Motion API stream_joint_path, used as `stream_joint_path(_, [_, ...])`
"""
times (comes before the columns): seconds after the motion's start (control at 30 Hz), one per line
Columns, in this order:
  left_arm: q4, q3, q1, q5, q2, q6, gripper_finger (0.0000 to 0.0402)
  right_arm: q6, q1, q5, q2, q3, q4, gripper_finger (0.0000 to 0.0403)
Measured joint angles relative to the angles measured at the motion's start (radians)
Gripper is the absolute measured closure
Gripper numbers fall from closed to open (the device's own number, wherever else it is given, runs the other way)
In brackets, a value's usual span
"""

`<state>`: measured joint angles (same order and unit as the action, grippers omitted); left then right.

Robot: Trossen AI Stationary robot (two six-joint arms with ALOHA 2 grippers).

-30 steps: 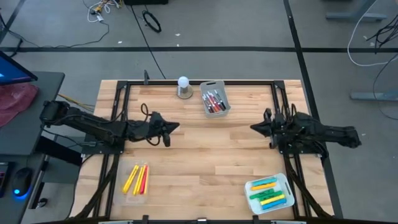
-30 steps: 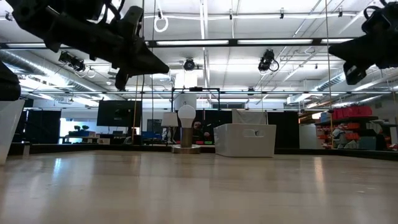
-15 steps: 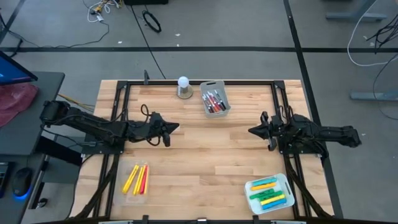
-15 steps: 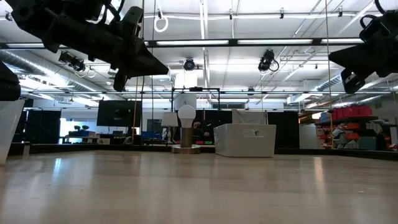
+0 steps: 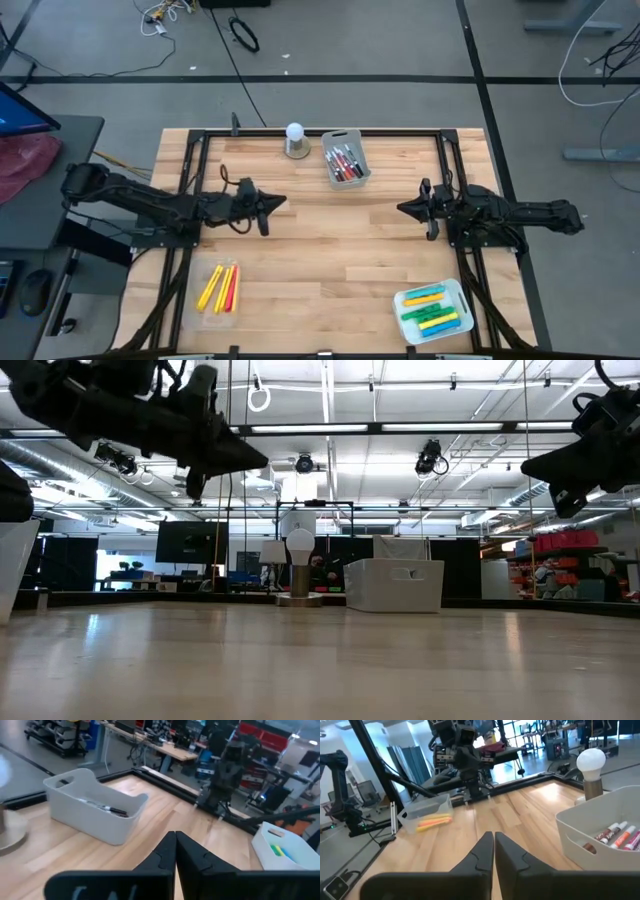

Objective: Pick & Place Markers
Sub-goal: Return to Home Position

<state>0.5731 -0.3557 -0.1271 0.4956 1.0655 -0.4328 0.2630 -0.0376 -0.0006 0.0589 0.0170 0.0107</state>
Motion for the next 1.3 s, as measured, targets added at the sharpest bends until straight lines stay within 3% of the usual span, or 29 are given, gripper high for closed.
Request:
stream_joint_path(0.17, [0.005,0.145,0.06,-0.085,-0.166,-0.017,0.0397,-0.002,0.0,0.003,0.0,0.0,0.002,0.0384])
stream_joint_path(0.43, [0.006,0.342,0.174,-0.382,-0.539,0.05,0.0398,-0.002,0.0,0.003,0.0,0.0,0.003,0.0383])
stream_joint_path(0.57, [-0.149,0.346,0.186,-0.475,-0.696,0.076,0.0398,-0.002,0.0,0.004,0.001,0.0,0.004,0.0383])
stream_joint_path(0.93, [-0.545,0.346,0.187,-0.455,-1.061,0.179,0.04,-0.002,0.0,0.003,0.001,0.0,0.004,0.0383])
stream_joint_path(1.3, [-0.555,0.346,0.158,-0.472,-1.017,0.206,0.0382,-0.002,0.0,0.003,0.0,0.0,0.004,0.0383])
